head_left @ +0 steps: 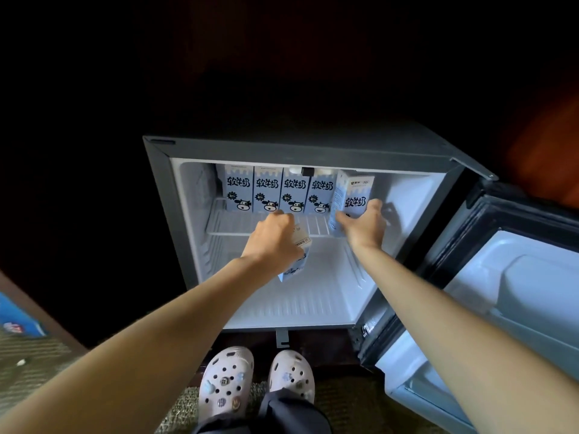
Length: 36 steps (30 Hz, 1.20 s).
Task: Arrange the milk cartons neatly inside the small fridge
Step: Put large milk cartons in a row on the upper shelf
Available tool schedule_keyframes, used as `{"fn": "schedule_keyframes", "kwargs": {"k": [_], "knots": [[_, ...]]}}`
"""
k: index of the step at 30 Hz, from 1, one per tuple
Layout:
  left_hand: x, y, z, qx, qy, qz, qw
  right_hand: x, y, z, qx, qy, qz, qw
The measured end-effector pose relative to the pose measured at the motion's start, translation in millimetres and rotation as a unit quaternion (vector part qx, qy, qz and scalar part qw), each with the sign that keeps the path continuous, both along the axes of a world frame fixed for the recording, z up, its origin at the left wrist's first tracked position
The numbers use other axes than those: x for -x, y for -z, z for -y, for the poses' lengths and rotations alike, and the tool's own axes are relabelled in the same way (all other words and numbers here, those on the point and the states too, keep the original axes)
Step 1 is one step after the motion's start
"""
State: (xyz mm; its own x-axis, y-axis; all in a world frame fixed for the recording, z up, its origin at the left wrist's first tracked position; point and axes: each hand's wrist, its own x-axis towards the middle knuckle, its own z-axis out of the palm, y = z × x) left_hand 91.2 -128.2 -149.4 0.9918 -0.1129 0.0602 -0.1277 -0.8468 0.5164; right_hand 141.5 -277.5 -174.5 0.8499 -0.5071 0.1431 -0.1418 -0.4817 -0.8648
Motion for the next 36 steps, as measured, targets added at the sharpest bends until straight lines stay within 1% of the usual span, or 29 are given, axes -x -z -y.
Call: {"fn": "schedule_keyframes", "kwargs": {"k": [4,8,15,22,28,31,33,35,36], "knots": [[-5,2,1,0.003,0.001,-0.002,1.0,-5,9,-2,0.005,0.017,0.012,1.0],[-10,8,2,-0.001,0.007,-0.009,1.0,-12,13,-5,0.03,0.03,0.025,0.999],[-16,18,3,-0.005,0.015,-0.02,1.0,-29,8,-6,0.019,0.014,0.021,1.0],[-23,30,-1,-0.01,0.012,-0.028,0.999,-33,6,-2,0.05,-0.018,-0.006,0.999],[-25,39,-4,-0.01,0.002,-0.034,0.999,-44,10,-1,0.053,-0.031,-0.029,0.998],[-25,42,-4,-0.009,0.0,-0.037,0.999,-51,18,3,0.064,-0.031,-0.035,0.997],[-25,45,-6,-0.007,-0.001,-0.04,0.999,-54,24,4,0.074,-0.037,-0.054,0.995],[-24,47,-5,-0.006,0.001,-0.04,0.999,-54,28,6,0.062,-0.044,-0.059,0.995],[-23,47,-5,-0.006,0.002,-0.04,0.999,-52,31,5,0.05,-0.049,-0.044,0.997]]}}
